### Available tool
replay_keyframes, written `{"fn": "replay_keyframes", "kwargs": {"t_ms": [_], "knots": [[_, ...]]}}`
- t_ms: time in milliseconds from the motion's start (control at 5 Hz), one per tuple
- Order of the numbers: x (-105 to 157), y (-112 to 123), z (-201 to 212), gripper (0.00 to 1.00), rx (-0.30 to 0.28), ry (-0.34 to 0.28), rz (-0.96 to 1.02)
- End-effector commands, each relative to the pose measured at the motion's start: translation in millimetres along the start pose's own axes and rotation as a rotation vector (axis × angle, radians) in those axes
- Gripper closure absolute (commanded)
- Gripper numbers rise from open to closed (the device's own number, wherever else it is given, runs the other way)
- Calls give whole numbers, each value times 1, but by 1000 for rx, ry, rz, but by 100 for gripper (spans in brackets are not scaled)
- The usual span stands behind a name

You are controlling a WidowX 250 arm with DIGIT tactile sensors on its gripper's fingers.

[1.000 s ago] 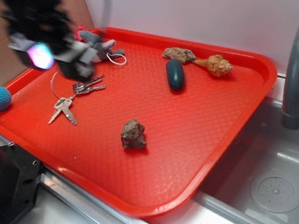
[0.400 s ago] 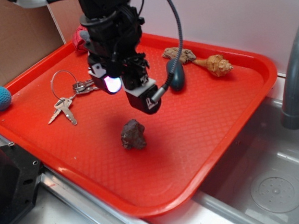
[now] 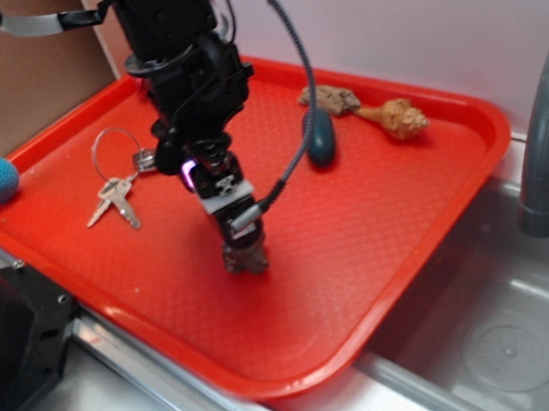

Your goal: Grab the rock.

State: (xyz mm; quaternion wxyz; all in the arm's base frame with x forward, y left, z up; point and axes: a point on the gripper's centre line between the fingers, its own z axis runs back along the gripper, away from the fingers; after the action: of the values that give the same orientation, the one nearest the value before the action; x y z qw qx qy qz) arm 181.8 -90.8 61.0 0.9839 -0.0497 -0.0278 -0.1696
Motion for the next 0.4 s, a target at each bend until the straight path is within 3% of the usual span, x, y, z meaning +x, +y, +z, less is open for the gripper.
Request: {"fn": "replay_keyframes", "kwargs": {"t_ms": [0, 200], "knots": [[-7, -6, -11, 0, 56, -20, -67], [-9, -16, -19, 0, 44, -23, -130]]}}
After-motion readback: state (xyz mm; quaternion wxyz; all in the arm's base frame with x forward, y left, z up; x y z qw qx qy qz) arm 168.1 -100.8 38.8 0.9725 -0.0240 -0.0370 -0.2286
